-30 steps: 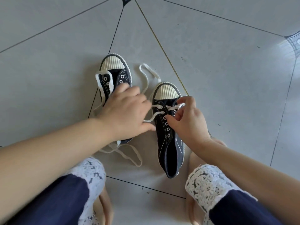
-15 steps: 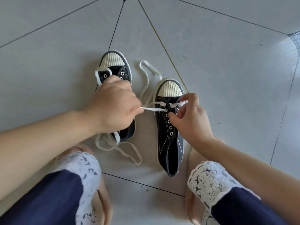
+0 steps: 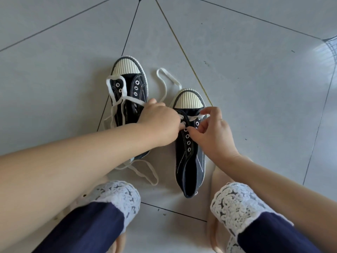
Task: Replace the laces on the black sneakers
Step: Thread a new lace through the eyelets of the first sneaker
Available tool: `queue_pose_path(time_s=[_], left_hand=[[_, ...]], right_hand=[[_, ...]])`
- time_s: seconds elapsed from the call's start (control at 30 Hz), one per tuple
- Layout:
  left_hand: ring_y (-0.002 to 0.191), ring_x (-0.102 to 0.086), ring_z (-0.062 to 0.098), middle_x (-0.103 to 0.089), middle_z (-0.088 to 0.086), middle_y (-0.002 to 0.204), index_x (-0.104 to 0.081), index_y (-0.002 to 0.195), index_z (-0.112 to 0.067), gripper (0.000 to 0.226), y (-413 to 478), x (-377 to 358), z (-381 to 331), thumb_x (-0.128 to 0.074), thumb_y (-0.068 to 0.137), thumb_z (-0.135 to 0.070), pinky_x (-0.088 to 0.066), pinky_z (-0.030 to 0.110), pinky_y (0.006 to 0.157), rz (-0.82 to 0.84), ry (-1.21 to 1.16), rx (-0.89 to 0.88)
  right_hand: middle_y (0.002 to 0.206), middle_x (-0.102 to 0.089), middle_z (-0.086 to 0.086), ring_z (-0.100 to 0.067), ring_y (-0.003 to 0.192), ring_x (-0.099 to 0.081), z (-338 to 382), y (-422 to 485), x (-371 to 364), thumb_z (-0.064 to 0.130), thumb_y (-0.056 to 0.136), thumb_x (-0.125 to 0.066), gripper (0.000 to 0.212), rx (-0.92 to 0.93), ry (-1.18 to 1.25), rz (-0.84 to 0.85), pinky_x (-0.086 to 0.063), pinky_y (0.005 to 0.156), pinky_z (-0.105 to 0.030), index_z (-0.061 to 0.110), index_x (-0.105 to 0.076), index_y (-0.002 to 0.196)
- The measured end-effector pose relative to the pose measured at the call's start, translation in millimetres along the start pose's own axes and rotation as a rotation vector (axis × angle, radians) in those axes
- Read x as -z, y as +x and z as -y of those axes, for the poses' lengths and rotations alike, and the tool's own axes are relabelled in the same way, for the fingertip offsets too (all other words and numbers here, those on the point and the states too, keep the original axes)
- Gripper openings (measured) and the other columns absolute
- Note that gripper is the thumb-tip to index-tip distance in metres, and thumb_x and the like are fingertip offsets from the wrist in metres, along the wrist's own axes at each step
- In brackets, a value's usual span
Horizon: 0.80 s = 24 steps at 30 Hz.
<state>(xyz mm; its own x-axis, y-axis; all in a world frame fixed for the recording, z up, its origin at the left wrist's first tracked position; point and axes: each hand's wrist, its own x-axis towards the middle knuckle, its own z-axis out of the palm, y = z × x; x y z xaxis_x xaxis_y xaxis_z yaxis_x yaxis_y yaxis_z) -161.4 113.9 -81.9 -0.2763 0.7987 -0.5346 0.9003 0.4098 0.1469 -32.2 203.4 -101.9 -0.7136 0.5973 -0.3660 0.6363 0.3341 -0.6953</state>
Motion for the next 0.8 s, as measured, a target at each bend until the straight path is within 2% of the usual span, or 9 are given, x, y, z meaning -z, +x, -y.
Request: queue_pose_path(time_s=[0.07, 0.17, 0.27, 0.33, 0.43, 0.5, 0.63, 0.73, 0.8], left_hand=[[0.081, -0.042, 0.021, -0.036, -0.009, 0.060, -0.040, 0.058, -0.022, 0.044, 1.7, -1.8, 1.7, -0.033, 0.096, -0.043, -0.027, 0.038, 0.088, 0.011, -0.156, 0.103], [0.085, -0.045, 0.017, -0.045, -0.022, 0.071, -0.049, 0.061, -0.024, 0.035, 0.4, -2.3, 4.0, -0.042, 0.095, -0.028, -0.028, 0.035, 0.090, -0.041, -0.339, 0.127], [0.075, -0.046, 0.014, -0.054, -0.010, 0.067, -0.062, 0.071, -0.018, 0.026, -3.6, -3.7, 3.8, -0.048, 0.092, -0.024, -0.036, 0.031, 0.077, -0.111, -0.471, 0.119], [0.076, -0.052, 0.016, -0.059, -0.008, 0.075, -0.068, 0.079, -0.012, 0.024, -3.3, -4.1, 5.1, -0.051, 0.091, -0.024, -0.038, 0.028, 0.067, -0.087, -0.539, 0.140], [0.065, -0.054, 0.017, -0.060, 0.000, 0.062, -0.069, 0.072, -0.005, 0.035, 0.4, -0.3, 7.2, -0.052, 0.090, -0.031, -0.040, 0.026, 0.058, 0.001, -0.658, 0.243], [0.059, -0.051, 0.012, -0.056, -0.004, 0.054, -0.069, 0.065, -0.011, 0.038, 2.3, 3.0, 6.4, -0.053, 0.089, -0.036, -0.035, 0.020, 0.053, 0.040, -0.757, 0.328], [0.084, -0.058, 0.017, -0.066, -0.001, 0.084, -0.071, 0.077, -0.007, 0.027, 6.5, 1.0, 2.4, -0.064, 0.082, -0.033, -0.041, 0.025, 0.068, 0.045, -0.771, 0.352], [0.083, -0.055, 0.009, -0.059, -0.013, 0.080, -0.068, 0.078, -0.005, 0.022, 2.0, -1.4, 3.6, -0.064, 0.083, -0.025, -0.036, 0.021, 0.066, -0.016, -0.757, 0.262], [0.089, -0.056, 0.009, -0.061, -0.012, 0.085, -0.064, 0.076, -0.005, 0.017, -3.8, -2.6, 5.0, -0.060, 0.084, -0.020, -0.037, 0.021, 0.070, -0.087, -0.674, 0.164]], right_hand=[[0.062, -0.052, 0.008, -0.004, 0.059, -0.050, -0.1, -0.1, 1.8, 0.023, 0.078, -0.067, 0.037, 0.001, 0.006, 0.018, -0.039, 0.053, -0.013, 0.025, -0.040, 0.103], [0.064, -0.053, 0.008, -0.005, 0.062, -0.052, 0.9, 2.0, 4.3, 0.025, 0.080, -0.066, 0.032, 0.018, -0.031, 0.065, -0.039, 0.056, -0.014, 0.024, -0.047, 0.106], [0.067, -0.053, 0.010, -0.002, 0.065, -0.053, 1.0, 5.3, 8.1, 0.030, 0.080, -0.067, 0.030, 0.010, -0.040, 0.087, -0.037, 0.055, -0.008, 0.029, -0.048, 0.103], [0.068, -0.054, 0.011, -0.001, 0.066, -0.053, 0.9, 7.0, 9.5, 0.032, 0.080, -0.067, 0.027, 0.005, -0.033, 0.103, -0.037, 0.055, -0.007, 0.031, -0.048, 0.099], [0.069, -0.053, 0.011, -0.004, 0.068, -0.054, 1.7, 9.8, 9.9, 0.031, 0.080, -0.066, 0.022, -0.001, -0.042, 0.137, -0.037, 0.057, -0.013, 0.030, -0.050, 0.094], [0.069, -0.053, 0.011, -0.007, 0.070, -0.054, 2.9, 11.5, 10.1, 0.028, 0.080, -0.066, 0.019, -0.005, -0.046, 0.156, -0.038, 0.057, -0.016, 0.028, -0.050, 0.091], [0.069, -0.052, 0.011, -0.008, 0.070, -0.053, 4.7, 13.5, 11.4, 0.023, 0.081, -0.065, 0.017, -0.012, -0.045, 0.185, -0.036, 0.056, -0.012, 0.029, -0.049, 0.083], [0.065, -0.050, 0.011, -0.006, 0.065, -0.051, 5.9, 14.6, 13.0, 0.023, 0.081, -0.064, 0.020, -0.022, -0.033, 0.190, -0.035, 0.054, -0.007, 0.032, -0.048, 0.074], [0.064, -0.050, 0.010, -0.005, 0.062, -0.050, 6.8, 14.2, 13.7, 0.023, 0.081, -0.065, 0.022, -0.017, -0.043, 0.183, -0.035, 0.053, -0.007, 0.033, -0.048, 0.071]])
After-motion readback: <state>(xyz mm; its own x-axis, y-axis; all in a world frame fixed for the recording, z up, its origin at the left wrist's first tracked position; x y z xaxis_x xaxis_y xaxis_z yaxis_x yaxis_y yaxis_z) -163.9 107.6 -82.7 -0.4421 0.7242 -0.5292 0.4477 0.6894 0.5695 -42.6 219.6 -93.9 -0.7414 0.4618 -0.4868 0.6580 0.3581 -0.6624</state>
